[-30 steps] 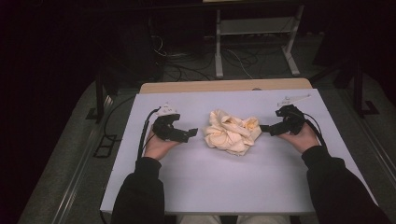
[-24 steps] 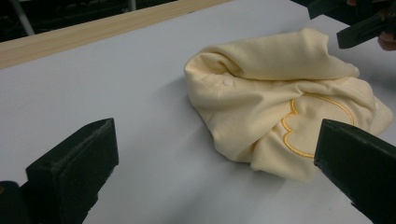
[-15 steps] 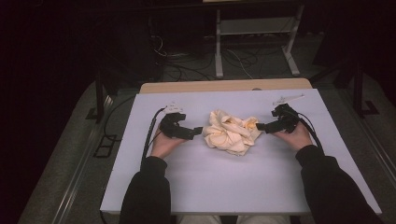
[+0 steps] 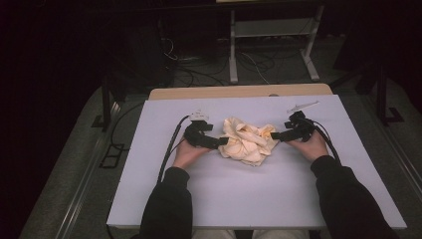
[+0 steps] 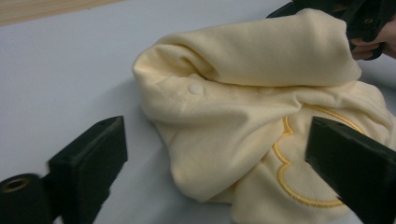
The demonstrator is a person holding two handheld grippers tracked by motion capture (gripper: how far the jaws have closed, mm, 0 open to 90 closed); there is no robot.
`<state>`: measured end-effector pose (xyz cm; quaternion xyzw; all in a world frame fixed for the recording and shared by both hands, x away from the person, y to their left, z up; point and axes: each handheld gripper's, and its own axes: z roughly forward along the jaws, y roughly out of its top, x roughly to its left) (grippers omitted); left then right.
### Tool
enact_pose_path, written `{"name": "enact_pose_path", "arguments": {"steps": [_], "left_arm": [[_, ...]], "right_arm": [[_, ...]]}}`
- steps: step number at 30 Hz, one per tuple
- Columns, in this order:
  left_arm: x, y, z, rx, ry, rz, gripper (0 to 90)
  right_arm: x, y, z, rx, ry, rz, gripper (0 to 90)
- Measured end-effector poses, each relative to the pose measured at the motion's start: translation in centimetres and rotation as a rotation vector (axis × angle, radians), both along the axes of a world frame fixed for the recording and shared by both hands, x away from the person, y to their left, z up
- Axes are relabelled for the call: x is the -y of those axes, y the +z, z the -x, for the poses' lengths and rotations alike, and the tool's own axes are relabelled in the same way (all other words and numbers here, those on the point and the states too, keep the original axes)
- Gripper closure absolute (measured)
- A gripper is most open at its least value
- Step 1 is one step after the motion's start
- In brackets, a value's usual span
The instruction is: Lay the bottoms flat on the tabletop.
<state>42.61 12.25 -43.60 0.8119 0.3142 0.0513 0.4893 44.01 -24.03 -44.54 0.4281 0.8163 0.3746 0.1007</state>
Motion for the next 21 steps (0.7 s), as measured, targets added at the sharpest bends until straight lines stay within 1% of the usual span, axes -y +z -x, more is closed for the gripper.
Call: {"name": "enact_pose_path", "arguments": {"steps": [2,3,7,9,11,12,13,14,15,16,17,18,19,20,21], "left_arm": [[0.3,-0.3,-0.1,0.000,-0.015,-0.008,16.9],[0.5,-0.4,-0.1,-0.002,-0.016,-0.011,18.3],[0.7,-0.7,-0.1,-0.007,-0.025,-0.015,29.6],[0.8,-0.8,-0.2,0.000,-0.034,-0.008,40.1],[0.8,-0.9,-0.3,-0.005,-0.052,0.009,52.1],[0.9,-0.9,-0.3,-0.010,-0.054,0.012,56.9],[1.0,-1.0,-0.4,-0.013,-0.048,0.010,65.5],[1.0,-0.9,-0.4,-0.014,-0.045,0.004,65.5],[1.1,-0.8,-0.3,-0.006,-0.043,-0.001,69.6],[1.1,-0.7,-0.3,0.007,-0.046,-0.013,73.5],[1.1,-0.5,-0.2,0.010,-0.046,-0.021,77.3],[1.1,-0.3,-0.3,0.001,-0.045,-0.029,79.2],[1.1,-0.1,-0.3,-0.012,-0.041,-0.036,80.2],[1.1,0.2,-0.3,-0.015,-0.040,-0.047,80.9],[1.1,0.5,-0.3,-0.006,-0.039,-0.064,81.2]], "right_arm": [[0.0,-0.1,-0.1,-0.003,0.002,-0.010,18.0],[0.0,-0.1,-0.2,-0.005,0.005,-0.018,20.7],[0.0,-0.2,-0.4,-0.021,0.028,-0.043,32.6],[-0.1,-0.3,-0.5,-0.026,0.039,-0.054,38.9],[-0.2,-0.3,-0.6,-0.027,0.045,-0.064,43.2],[-0.3,-0.3,-0.7,-0.031,0.050,-0.078,46.6],[-0.5,-0.3,-0.8,-0.041,0.061,-0.104,57.3],[-0.5,-0.3,-0.8,-0.041,0.061,-0.104,57.3],[-0.6,-0.3,-0.9,-0.049,0.073,-0.118,63.7],[-0.8,-0.3,-0.9,-0.054,0.070,-0.111,69.2],[-0.9,-0.2,-0.9,-0.054,0.065,-0.093,73.9],[-0.9,-0.2,-1.0,-0.046,0.061,-0.083,76.0],[-0.9,0.0,-1.0,-0.054,0.058,-0.080,77.1],[-0.8,0.1,-1.1,-0.052,0.055,-0.074,77.8],[-0.7,0.3,-1.1,-0.051,0.052,-0.069,78.1]]}}
